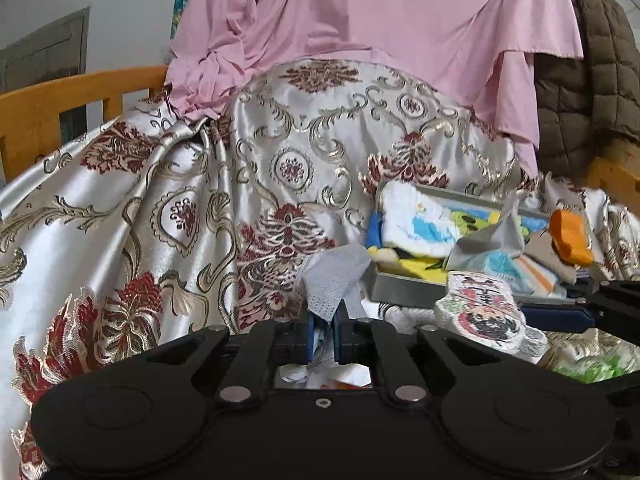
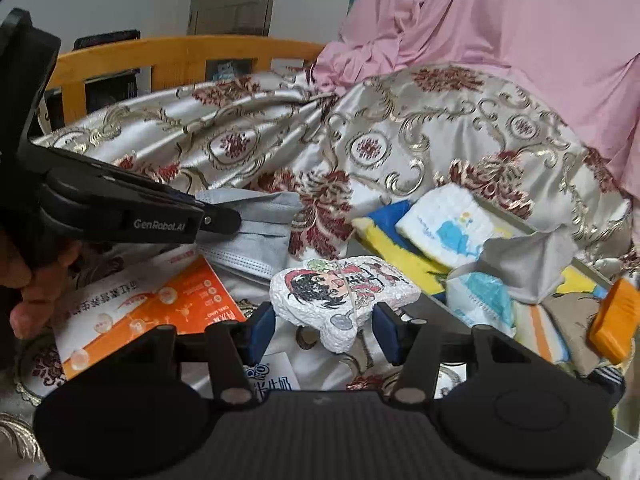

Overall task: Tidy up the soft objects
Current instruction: 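Grasp the grey face mask with the left tool while the right tool grasps the cartoon-printed pouch, then carry the mask and pouch into the frog-picture tray and open both tools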

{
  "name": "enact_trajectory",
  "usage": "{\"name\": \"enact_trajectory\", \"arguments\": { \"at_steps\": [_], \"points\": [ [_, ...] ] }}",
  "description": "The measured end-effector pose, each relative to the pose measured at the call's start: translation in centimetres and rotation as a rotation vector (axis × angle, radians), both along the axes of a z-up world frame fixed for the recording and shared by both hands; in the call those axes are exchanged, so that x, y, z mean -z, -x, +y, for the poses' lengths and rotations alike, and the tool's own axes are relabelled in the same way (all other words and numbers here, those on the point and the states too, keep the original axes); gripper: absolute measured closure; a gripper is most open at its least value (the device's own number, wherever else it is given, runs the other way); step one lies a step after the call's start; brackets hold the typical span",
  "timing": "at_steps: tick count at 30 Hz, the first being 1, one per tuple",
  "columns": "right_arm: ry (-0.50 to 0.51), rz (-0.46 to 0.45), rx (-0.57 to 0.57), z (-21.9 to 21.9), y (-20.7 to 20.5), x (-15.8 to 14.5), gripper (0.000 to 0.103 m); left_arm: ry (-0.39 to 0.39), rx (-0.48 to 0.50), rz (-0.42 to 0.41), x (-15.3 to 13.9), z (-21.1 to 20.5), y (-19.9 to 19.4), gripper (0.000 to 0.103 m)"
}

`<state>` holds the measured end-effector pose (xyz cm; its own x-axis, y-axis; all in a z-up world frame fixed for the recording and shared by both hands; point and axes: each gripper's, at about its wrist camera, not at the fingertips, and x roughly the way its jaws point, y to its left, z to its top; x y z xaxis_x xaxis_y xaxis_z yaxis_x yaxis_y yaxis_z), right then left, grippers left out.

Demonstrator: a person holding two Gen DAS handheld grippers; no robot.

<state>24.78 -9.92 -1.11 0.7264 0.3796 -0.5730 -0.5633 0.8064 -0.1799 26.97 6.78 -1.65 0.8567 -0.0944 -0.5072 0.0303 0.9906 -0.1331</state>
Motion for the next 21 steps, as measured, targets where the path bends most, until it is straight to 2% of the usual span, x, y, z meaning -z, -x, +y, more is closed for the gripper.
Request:
{"name": "enact_trajectory", "arguments": {
  "at_steps": [4,9,15,19,21],
  "points": [
    [-0.033,-0.02,0.03,-1.4,1.1,-1.0,0.045,0.057,-0.007,-0.02,-1.2,-0.5,1.1,0.095],
    [-0.062,-0.062,0.081,-4.0,2.7,-2.9,0.045,0.086,0.006,-0.058,-3.2,-2.5,3.0,0.095],
    [-0.083,-0.116,0.159,-6.9,4.8,-5.1,0.045,0.112,0.041,-0.094,-4.8,-5.6,4.9,0.095],
    [-0.145,-0.133,0.219,-8.9,5.7,-6.1,0.045,0.132,0.044,-0.103,-5.3,-6.7,5.6,0.095],
    [-0.161,-0.149,0.24,-9.6,5.9,-6.4,0.045,0.115,0.056,-0.114,-5.5,-7.3,5.6,0.095]
  ]
}}
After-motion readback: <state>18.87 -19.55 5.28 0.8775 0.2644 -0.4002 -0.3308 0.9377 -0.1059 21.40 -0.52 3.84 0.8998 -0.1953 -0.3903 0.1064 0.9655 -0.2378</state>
